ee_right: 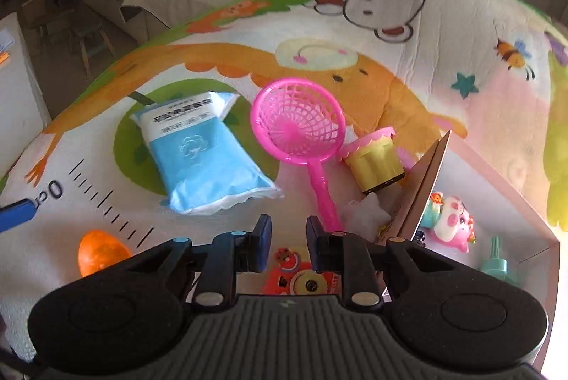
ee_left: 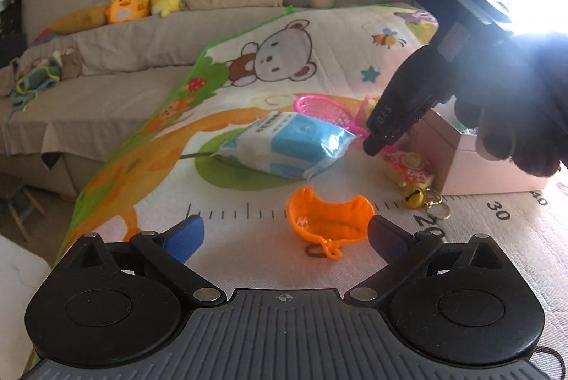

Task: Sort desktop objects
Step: 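Grasp the pink round keychain toy with the right tool while the left tool grasps the orange cup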

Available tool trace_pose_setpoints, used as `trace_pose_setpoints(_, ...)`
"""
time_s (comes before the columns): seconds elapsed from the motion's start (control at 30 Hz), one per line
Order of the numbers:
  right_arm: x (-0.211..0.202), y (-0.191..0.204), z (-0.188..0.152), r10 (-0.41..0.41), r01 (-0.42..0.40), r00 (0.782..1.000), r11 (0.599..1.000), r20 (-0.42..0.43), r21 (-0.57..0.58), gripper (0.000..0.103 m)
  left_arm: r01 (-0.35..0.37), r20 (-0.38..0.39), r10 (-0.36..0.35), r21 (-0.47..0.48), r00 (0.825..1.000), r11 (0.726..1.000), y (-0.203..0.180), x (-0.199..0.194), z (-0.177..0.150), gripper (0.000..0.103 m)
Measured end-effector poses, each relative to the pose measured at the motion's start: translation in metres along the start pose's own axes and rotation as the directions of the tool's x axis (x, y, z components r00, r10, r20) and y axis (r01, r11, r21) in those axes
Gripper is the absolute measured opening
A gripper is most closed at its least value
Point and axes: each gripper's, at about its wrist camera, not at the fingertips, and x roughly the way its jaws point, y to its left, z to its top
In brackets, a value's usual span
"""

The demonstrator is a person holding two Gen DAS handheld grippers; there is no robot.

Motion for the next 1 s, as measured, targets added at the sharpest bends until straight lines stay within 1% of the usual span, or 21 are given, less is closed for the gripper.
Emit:
trace_pose_setpoints(0.07,0.011,-0.001,0.003,-0.014,0.015,0.999,1.000,-0.042,0.016,0.021,0.001,-0.003,-0.001,-0.021,1.000,1.000,0.003,0.000,0.000,0.101)
trace_pose_setpoints(0.13,0.013,0.002,0.000,0.007,-0.005,0.997,1.000,-0.073,0.025,0.018,0.012,-0.005,-0.012,-0.045,1.000,0.999,0.008,0.001,0.000,0.101)
trace_pose_setpoints(0.27,0.001,0.009,-0.017,0.102,-0.097,0.989,0.994,-0.111,0.049,0.018,0.019,-0.001,-0.019,-0.072,1.000,0.997,0.012,0.001,0.001,0.101)
trace_pose_setpoints(0.33,-0.008,0.014,-0.031,0.173,-0.166,0.976,0.984,-0.134,0.060,0.018,0.017,0.002,-0.017,-0.074,1.000,0.997,0.012,0.001,0.001,0.101)
trace_pose_setpoints(0.37,-0.015,0.016,-0.041,0.191,-0.186,0.972,0.981,-0.138,0.052,0.018,0.016,0.002,-0.016,-0.077,1.000,0.997,0.012,0.001,0.001,0.101)
trace_pose_setpoints(0.43,-0.030,0.023,-0.065,0.199,-0.199,0.973,0.980,-0.120,0.013,0.018,0.015,0.001,-0.015,-0.081,1.000,0.997,0.012,0.001,0.001,0.101)
trace_pose_setpoints(0.53,-0.061,0.034,-0.108,0.151,-0.154,0.988,0.982,-0.033,-0.113,0.018,0.011,-0.004,-0.012,-0.077,1.000,0.997,0.012,0.002,0.002,0.101)
trace_pose_setpoints(0.57,-0.070,0.036,-0.122,0.129,-0.127,0.992,0.979,-0.002,-0.157,0.021,0.009,-0.004,-0.010,-0.071,1.000,0.997,0.011,0.001,0.001,0.101)
trace_pose_setpoints(0.6,-0.077,0.037,-0.135,0.113,-0.107,0.993,0.977,0.024,-0.186,0.027,0.009,-0.004,-0.009,-0.064,1.000,0.998,0.009,0.001,0.001,0.101)
trace_pose_setpoints(0.67,-0.087,0.029,-0.155,0.097,-0.086,0.994,0.981,0.054,-0.176,0.032,0.008,-0.003,-0.008,-0.044,1.000,0.999,0.006,0.001,0.001,0.102)
trace_pose_setpoints(0.7,-0.089,0.023,-0.163,0.081,-0.070,0.995,0.985,0.065,-0.155,0.033,0.006,-0.004,-0.007,-0.029,1.000,1.000,0.004,0.001,0.001,0.102)
trace_pose_setpoints(0.73,-0.092,0.016,-0.171,0.048,-0.036,0.995,0.989,0.085,-0.141,0.033,0.006,-0.004,-0.006,-0.013,1.000,1.000,0.001,0.001,0.001,0.102)
trace_pose_setpoints(0.77,-0.094,0.012,-0.178,0.005,0.010,0.994,0.991,0.106,-0.134,0.034,0.005,-0.005,-0.005,0.006,1.000,1.000,-0.002,0.001,0.001,0.102)
trace_pose_setpoints(0.8,-0.096,0.009,-0.188,-0.068,0.087,0.988,0.987,0.138,-0.134,0.035,0.004,-0.008,-0.003,0.026,1.000,1.000,-0.005,0.001,0.001,0.102)
trace_pose_setpoints(0.83,-0.098,0.007,-0.196,-0.133,0.157,0.977,0.978,0.168,-0.140,0.036,0.002,-0.012,-0.002,0.043,1.000,0.999,-0.007,0.002,0.001,0.102)
trace_pose_setpoints(0.87,-0.101,0.006,-0.202,-0.179,0.208,0.965,0.968,0.193,-0.141,0.040,0.000,-0.018,0.001,0.067,1.000,0.998,-0.012,0.003,0.001,0.102)
trace_pose_setpoints(0.9,-0.108,0.001,-0.211,-0.195,0.222,0.957,0.969,0.216,-0.112,0.049,0.000,-0.022,0.002,0.081,1.000,0.997,-0.015,0.003,0.001,0.102)
trace_pose_setpoints(0.93,-0.114,-0.008,-0.216,-0.167,0.186,0.960,0.980,0.226,-0.068,0.056,0.002,-0.029,0.000,0.093,1.000,0.996,-0.017,0.004,0.001,0.102)
trace_pose_setpoints(0.97,-0.120,-0.016,-0.222,-0.137,0.144,0.963,0.989,0.234,-0.014,0.069,0.010,-0.039,-0.006,0.103,0.999,0.995,-0.020,0.005,0.000,0.102)
trace_pose_setpoints(1.0,-0.123,-0.026,-0.228,-0.119,0.111,0.964,0.993,0.236,0.048,0.077,0.015,-0.045,-0.010,0.110,0.999,0.994,-0.023,0.005,0.000,0.102)
